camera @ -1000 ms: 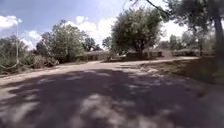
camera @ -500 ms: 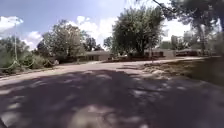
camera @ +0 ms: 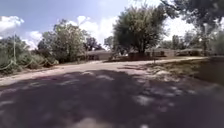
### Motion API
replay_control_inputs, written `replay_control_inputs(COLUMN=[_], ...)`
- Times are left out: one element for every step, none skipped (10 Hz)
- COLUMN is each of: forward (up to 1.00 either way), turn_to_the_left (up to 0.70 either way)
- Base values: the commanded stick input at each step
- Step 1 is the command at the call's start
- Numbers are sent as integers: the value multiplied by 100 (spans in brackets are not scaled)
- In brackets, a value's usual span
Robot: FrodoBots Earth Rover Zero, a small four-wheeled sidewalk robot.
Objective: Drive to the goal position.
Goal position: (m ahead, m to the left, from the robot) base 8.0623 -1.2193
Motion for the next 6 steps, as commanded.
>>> replay_control_inputs(forward=[70,70,70,70,70,70], turn_to_the_left=[0,0,0,0,0,0])
